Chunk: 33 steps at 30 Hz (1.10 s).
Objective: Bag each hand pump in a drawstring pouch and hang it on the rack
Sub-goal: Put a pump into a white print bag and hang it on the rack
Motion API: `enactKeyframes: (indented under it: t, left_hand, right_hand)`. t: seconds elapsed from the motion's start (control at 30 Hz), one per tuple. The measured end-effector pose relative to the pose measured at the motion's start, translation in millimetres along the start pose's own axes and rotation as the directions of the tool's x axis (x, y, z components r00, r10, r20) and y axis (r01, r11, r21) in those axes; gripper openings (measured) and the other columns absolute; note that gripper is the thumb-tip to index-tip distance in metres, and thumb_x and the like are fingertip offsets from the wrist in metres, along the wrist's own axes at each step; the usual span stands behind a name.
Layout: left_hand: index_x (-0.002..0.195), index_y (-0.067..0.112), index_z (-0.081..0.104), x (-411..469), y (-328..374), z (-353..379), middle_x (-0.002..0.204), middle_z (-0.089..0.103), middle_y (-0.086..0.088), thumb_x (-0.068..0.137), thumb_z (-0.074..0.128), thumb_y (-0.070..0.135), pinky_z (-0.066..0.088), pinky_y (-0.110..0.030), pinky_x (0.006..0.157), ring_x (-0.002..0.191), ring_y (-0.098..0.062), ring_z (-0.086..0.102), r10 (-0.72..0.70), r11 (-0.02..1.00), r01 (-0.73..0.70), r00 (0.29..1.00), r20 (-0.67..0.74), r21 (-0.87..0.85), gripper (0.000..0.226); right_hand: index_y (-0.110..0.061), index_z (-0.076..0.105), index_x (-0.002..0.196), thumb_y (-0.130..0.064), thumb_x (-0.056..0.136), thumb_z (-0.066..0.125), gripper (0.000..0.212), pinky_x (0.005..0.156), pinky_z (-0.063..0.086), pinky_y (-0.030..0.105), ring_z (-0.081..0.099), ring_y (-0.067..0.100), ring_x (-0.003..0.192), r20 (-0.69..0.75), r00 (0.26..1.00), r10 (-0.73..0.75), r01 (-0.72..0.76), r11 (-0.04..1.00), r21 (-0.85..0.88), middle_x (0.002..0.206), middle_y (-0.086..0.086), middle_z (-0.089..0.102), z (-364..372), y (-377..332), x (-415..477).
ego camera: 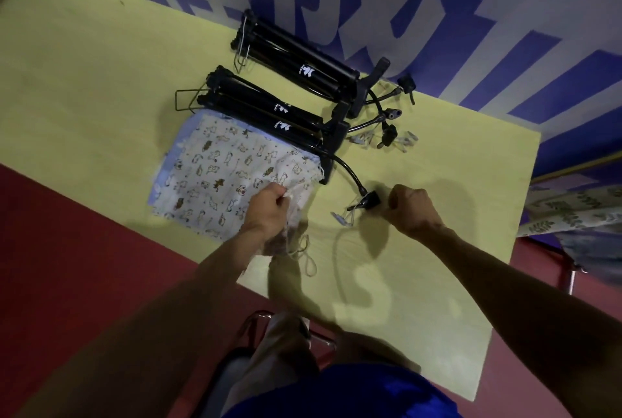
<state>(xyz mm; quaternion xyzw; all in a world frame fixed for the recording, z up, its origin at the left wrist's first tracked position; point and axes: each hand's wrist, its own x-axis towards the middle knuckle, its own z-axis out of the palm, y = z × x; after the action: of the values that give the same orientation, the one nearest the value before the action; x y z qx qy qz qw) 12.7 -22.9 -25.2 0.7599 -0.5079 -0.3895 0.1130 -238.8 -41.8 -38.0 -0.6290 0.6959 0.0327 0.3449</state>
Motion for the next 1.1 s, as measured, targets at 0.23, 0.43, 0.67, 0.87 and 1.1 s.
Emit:
enactKeyframes:
  t: [0.23,0.43,0.67,0.87,1.1]
  left_hand:
    - [0.071,0.019,0.051,-10,8,-40,0.074,0.05,-0.004,0.094,0.044,0.008,0.038,-0.035,0.067,0.071,-0.019,0.046,-0.12,0.861,0.129,0.992,0.05,-0.492,0.026]
    - [0.079,0.017,0.045,-17,14,-83,0.069,0.042,0.002,0.098,0.037,0.013,0.031,-0.026,0.056,0.065,-0.014,0.038,0.01,0.875,-0.054,0.996,-0.094,-0.482,0.021]
    - [0.094,0.011,0.046,-14,9,-136,0.07,0.041,0.002,0.099,0.04,0.017,0.032,-0.029,0.061,0.066,-0.016,0.039,0.146,0.851,-0.256,0.954,-0.261,-0.459,0.01]
    - [0.083,0.018,0.046,-9,15,-158,0.068,0.039,0.002,0.099,0.041,0.019,0.031,-0.02,0.051,0.061,-0.014,0.035,0.108,0.811,-0.229,0.963,-0.247,-0.539,0.017]
    - [0.092,0.011,0.054,-10,40,-199,0.076,0.051,0.001,0.096,0.046,0.02,0.037,-0.03,0.06,0.071,-0.016,0.046,0.058,0.817,-0.248,0.934,-0.353,-0.521,0.013]
  right_hand:
    - [-0.011,0.062,0.079,0.004,0.082,0.066,0.016,0.054,0.053,0.024,0.062,0.009,0.052,0.051,0.966,-0.252,0.167,0.767,0.62,0.068,0.006,0.066,-27,-101,-7]
    - [-0.013,0.062,0.077,0.004,0.084,0.066,0.019,0.06,0.056,0.026,0.064,0.016,0.057,0.105,0.932,-0.347,0.196,0.725,0.66,0.066,0.005,0.064,-12,-180,-12]
    - [-0.003,0.064,0.09,0.005,0.084,0.063,0.01,0.074,0.058,0.032,0.065,0.019,0.064,0.047,0.931,-0.362,0.277,0.786,0.552,0.074,0.011,0.068,-13,-229,-14]
    - [-0.01,0.067,0.103,-0.005,0.089,0.053,0.02,0.077,0.049,0.021,0.065,0.017,0.09,0.008,0.891,-0.455,0.445,0.874,0.196,0.099,0.006,0.07,-36,-248,-24]
    - [-0.014,0.07,0.1,-0.009,0.091,0.053,0.019,0.078,0.046,0.024,0.063,0.014,0.09,-0.043,0.791,-0.61,0.609,0.792,-0.039,0.1,0.0,0.071,-74,-259,-42]
